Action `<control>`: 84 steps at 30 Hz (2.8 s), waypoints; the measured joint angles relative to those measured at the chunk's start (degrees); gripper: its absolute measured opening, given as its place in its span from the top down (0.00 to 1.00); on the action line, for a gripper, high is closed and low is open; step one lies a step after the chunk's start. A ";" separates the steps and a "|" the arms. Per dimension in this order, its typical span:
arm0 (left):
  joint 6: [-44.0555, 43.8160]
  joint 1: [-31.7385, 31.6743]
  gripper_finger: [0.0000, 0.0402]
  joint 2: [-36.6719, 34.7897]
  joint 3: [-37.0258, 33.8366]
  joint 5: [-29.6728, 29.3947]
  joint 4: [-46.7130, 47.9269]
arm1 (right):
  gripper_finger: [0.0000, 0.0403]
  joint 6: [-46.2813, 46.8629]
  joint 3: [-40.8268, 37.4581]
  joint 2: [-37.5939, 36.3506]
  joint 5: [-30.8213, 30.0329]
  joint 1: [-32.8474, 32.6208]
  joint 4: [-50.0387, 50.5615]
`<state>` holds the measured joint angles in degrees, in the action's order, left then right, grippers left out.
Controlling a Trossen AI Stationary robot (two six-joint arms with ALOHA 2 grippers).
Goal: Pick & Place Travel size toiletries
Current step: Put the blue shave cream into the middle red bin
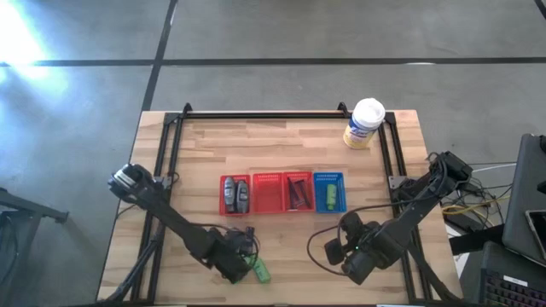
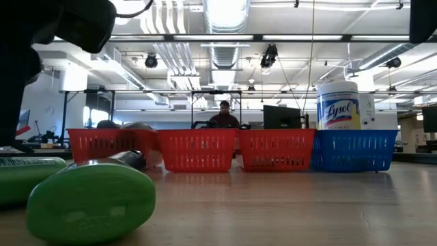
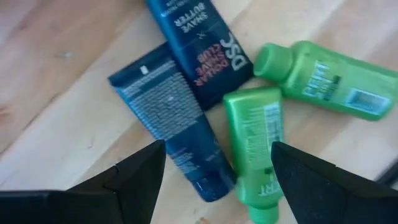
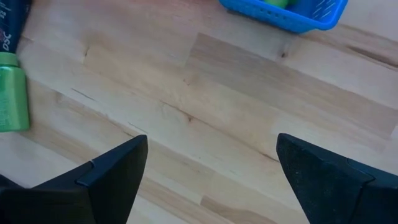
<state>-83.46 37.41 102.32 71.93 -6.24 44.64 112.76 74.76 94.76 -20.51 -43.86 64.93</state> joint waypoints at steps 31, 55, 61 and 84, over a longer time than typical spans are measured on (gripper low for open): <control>-3.72 0.15 0.43 3.67 -2.19 2.95 1.81 | 0.16 -3.08 -0.11 0.01 1.04 0.00 -0.54; 2.51 -10.99 0.77 -10.71 -0.19 -22.77 -7.10 | 0.12 -1.47 -0.15 0.09 1.02 0.00 -0.82; 7.13 -21.62 0.77 -8.38 -1.03 -19.99 -11.22 | 0.16 0.80 -0.15 0.09 1.02 0.00 -0.86; 10.95 -22.64 0.52 -6.55 -0.47 -9.38 -11.18 | 0.14 1.06 -0.20 0.09 0.80 -0.02 -0.92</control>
<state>-72.51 14.77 95.78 71.46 -15.62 33.46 113.82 74.56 94.85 -19.70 -43.88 64.01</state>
